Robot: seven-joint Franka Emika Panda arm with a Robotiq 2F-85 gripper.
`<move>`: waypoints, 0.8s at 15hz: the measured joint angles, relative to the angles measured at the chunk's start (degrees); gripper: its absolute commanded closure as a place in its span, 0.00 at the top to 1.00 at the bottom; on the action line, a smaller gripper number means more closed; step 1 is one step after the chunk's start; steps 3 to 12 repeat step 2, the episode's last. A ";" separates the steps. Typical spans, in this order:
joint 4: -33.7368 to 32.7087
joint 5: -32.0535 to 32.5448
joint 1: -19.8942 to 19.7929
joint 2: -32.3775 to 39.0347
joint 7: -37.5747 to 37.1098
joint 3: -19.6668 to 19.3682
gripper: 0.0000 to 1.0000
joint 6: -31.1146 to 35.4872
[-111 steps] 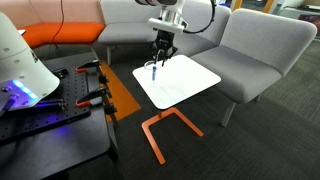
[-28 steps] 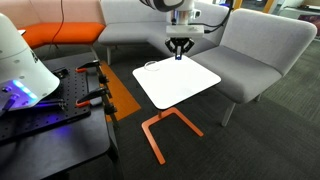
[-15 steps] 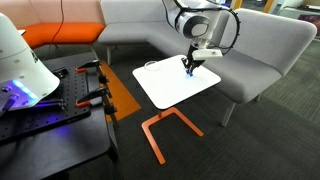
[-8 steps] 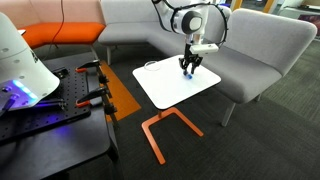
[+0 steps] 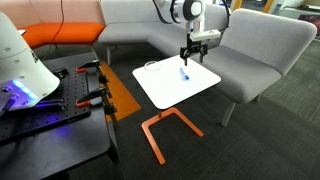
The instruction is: Remove the blue marker from the glass cup
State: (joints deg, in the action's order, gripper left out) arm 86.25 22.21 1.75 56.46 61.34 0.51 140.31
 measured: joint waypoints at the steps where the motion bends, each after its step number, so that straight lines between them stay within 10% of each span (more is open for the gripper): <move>1: 1.22 0.40 0.47 -1.83 -1.20 -0.21 1.00 -1.11; 12: 2.60 0.42 0.77 -3.80 -2.49 -0.13 1.00 -3.27</move>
